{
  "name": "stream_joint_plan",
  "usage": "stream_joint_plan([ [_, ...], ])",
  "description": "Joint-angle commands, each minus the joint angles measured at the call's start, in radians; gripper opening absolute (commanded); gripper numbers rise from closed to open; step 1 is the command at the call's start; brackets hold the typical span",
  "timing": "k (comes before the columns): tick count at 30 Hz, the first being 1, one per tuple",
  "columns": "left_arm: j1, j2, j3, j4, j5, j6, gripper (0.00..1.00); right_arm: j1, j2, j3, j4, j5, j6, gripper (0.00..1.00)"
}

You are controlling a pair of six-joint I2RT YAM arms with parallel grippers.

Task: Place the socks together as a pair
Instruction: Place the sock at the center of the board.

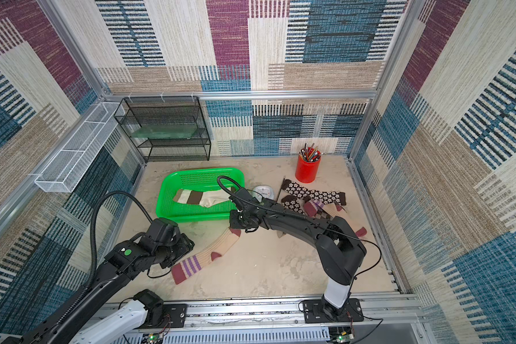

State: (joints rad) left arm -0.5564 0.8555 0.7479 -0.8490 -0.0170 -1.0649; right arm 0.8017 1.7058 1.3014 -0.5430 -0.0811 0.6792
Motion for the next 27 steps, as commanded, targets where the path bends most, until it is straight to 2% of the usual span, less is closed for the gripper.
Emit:
stream_joint_plan([
  [1, -0.073, 0.076, -0.003, 0.142, 0.073, 0.030, 0.44, -0.082, -0.082, -0.037, -0.056, 0.004, 0.006, 0.35],
  [3, -0.147, 0.160, 0.010, 0.213, 0.081, 0.023, 0.35, -0.179, -0.160, -0.082, -0.073, -0.011, -0.018, 0.41],
  [6, -0.231, 0.308, 0.044, 0.302, 0.082, 0.013, 0.29, -0.381, -0.257, -0.144, -0.118, -0.055, -0.087, 0.57],
  [8, -0.254, 0.397, 0.078, 0.344, 0.064, 0.010, 0.28, -0.526, -0.296, -0.171, -0.140, -0.081, -0.158, 0.69],
  [11, -0.261, 0.503, 0.142, 0.358, 0.018, 0.035, 0.27, -0.698, -0.289, -0.154, -0.193, -0.071, -0.251, 0.76],
  [16, -0.263, 0.669, 0.217, 0.398, -0.005, 0.083, 0.26, -0.904, -0.203, -0.159, -0.203, -0.078, -0.297, 0.76],
  [19, -0.273, 0.736, 0.243, 0.388, -0.044, 0.108, 0.25, -0.976, -0.187, -0.185, -0.167, -0.126, -0.308, 0.75],
  [21, -0.275, 0.760, 0.242, 0.395, -0.056, 0.120, 0.25, -1.004, -0.171, -0.179, -0.182, -0.085, -0.315, 0.75],
  [23, -0.280, 0.777, 0.240, 0.401, -0.052, 0.142, 0.24, -1.065, -0.173, -0.213, -0.144, -0.155, -0.307, 0.74],
  [25, -0.295, 0.792, 0.230, 0.414, -0.039, 0.164, 0.24, -1.070, -0.186, -0.241, -0.098, -0.206, -0.316, 0.74],
  [27, -0.316, 0.810, 0.217, 0.419, -0.025, 0.178, 0.24, -1.031, -0.169, -0.238, -0.086, -0.241, -0.352, 0.73],
])
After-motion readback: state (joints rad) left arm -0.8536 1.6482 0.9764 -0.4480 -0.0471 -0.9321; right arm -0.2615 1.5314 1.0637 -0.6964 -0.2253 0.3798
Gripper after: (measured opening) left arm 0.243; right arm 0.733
